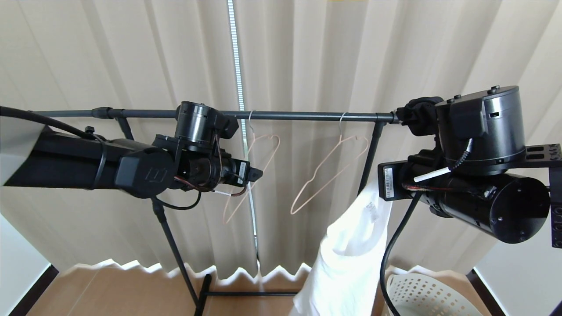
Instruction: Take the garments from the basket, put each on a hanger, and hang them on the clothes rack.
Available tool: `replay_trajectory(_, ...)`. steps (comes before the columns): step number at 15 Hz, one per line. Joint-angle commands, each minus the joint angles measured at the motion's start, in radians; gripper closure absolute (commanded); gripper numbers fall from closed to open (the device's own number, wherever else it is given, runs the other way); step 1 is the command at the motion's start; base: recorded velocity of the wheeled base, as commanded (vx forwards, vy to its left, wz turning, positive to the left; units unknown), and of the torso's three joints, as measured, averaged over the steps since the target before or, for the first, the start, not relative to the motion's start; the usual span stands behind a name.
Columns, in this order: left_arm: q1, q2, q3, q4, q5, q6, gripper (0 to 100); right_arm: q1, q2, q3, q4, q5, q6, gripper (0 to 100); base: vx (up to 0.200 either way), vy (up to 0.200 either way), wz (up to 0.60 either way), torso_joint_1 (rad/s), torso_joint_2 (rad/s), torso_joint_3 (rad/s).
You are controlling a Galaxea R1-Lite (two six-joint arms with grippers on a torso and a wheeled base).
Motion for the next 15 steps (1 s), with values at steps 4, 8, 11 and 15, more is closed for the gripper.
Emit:
replay_trajectory(4,0.021,0.166,-0.109,-0.001,-0.002,0.011,0,0.0,0.001,0.002,-0.001,0.0,0.002,100,0.0,0.0,0.0,0.0,0.0,0.0)
replay_trajectory(8,0.038,0.232,-0.178,-0.001,-0.03,0.013,0,0.0,0.001,0.002,-0.001,0.0,0.002,100,0.0,0.0,0.0,0.0,0.0,0.0)
replay_trajectory(11,0.046,0.249,-0.189,-0.001,-0.031,0.013,0,0.0,0.006,0.003,-0.001,0.0,0.003,100,0.0,0.0,0.0,0.0,0.0,0.0)
replay_trajectory(15,0.053,0.26,-0.191,-0.002,-0.031,0.011,0,0.0,0.006,0.002,-0.001,-0.002,0.003,100,0.0,0.0,0.0,0.0,0.0,0.0)
